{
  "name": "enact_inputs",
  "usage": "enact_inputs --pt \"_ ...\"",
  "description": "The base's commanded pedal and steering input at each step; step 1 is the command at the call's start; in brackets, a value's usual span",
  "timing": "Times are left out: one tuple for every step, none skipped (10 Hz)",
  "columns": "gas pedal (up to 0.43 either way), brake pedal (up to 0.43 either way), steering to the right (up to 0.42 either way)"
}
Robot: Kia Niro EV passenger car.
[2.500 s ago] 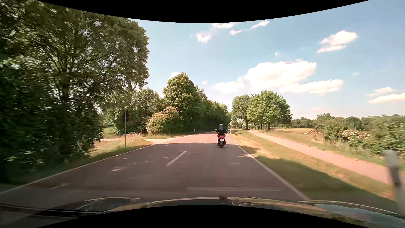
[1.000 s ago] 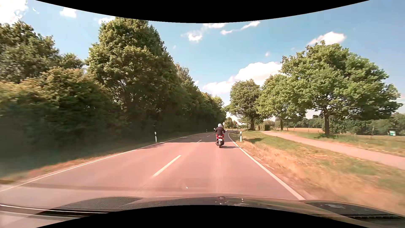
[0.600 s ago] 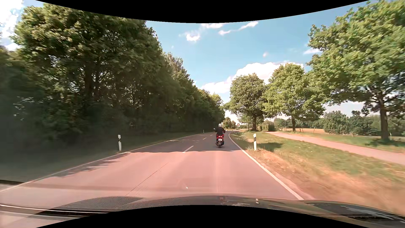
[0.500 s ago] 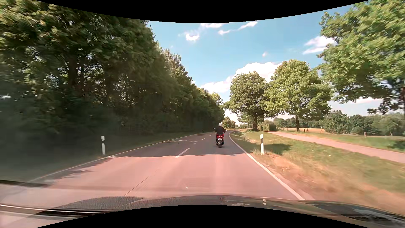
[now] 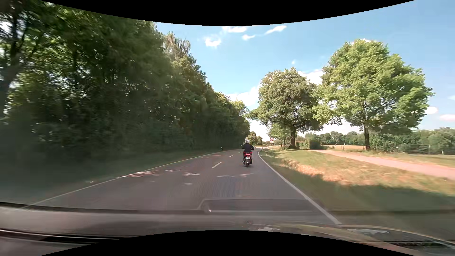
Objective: Follow the waypoints while adhering to traffic rules and regulations
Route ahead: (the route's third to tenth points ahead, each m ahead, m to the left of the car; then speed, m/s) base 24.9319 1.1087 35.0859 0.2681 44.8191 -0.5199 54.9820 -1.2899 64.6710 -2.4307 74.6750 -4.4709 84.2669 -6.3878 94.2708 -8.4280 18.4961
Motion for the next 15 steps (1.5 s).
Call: enact_inputs --pt "0.248 0.012 0.011" --pt "0.240 0.012 0.012" --pt "0.209 0.012 0.012" --pt "0.177 0.006 0.012" --pt "0.169 0.012 0.012" --pt "0.157 0.012 0.012" --pt "0.157 0.006 0.012" --pt "0.157 0.006 0.012" --pt "0.157 0.012 0.012" --pt "0.150 0.006 0.011" --pt "0.150 0.012 0.011" --pt "0.150 0.012 0.011" --pt "0.150 0.012 0.011" --pt "0.150 0.012 0.011" --pt "0.150 0.006 0.012"
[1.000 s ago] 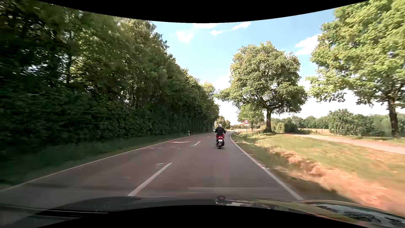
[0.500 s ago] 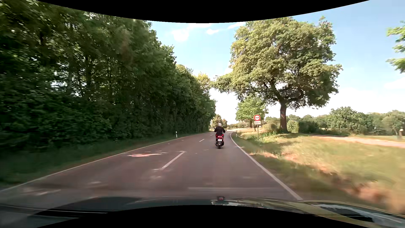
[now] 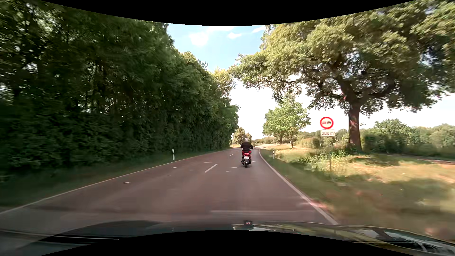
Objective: Follow the waypoints while adhering to traffic rules and regulations
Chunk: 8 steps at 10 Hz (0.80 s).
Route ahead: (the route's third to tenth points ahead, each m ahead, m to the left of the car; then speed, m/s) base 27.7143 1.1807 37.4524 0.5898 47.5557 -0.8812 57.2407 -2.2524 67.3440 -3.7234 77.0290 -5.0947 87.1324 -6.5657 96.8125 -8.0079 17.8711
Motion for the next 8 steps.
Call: enact_inputs --pt "0.157 0.012 0.012" --pt "0.157 0.012 0.012" --pt "0.157 0.012 0.012" --pt "0.157 0.012 0.012" --pt "0.157 0.012 0.012" --pt "0.157 0.012 0.012" --pt "0.157 0.012 0.012" --pt "0.157 0.012 0.012"
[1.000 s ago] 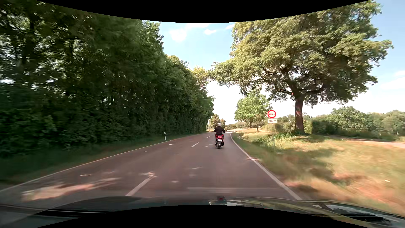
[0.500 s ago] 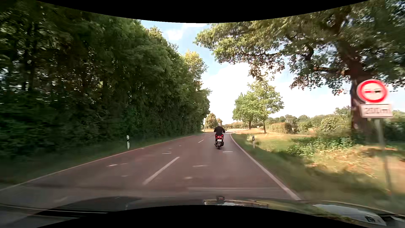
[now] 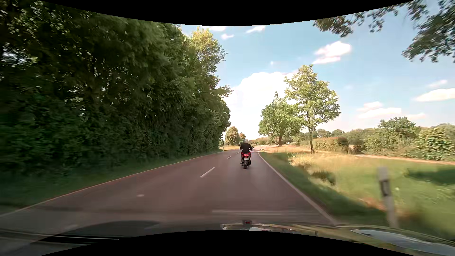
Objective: Follow the waypoints while adhering to traffic rules and regulations
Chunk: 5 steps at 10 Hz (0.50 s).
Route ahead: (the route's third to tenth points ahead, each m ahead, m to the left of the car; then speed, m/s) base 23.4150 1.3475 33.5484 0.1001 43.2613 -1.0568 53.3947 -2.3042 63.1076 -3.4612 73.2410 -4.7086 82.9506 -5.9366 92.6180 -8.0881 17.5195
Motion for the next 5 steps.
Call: enact_inputs --pt "0.157 0.012 0.012" --pt "0.169 0.012 0.012" --pt "0.169 0.012 0.012" --pt "0.169 0.012 0.012" --pt "0.169 0.012 0.012"
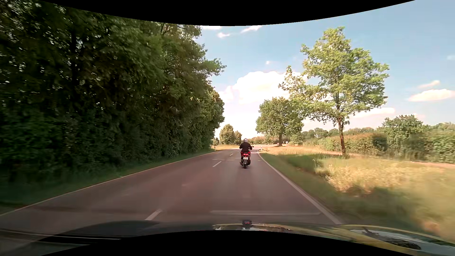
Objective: Follow the waypoints while adhering to traffic rules and regulations
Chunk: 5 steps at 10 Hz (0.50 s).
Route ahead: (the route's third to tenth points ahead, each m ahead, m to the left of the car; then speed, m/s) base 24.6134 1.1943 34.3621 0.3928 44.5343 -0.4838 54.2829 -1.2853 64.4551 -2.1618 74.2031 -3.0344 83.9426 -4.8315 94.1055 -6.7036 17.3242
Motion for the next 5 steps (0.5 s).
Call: enact_inputs --pt "0.169 0.012 0.012" --pt "0.169 0.012 0.012" --pt "0.177 0.012 0.012" --pt "0.177 0.012 0.012" --pt "0.189 0.012 0.011"
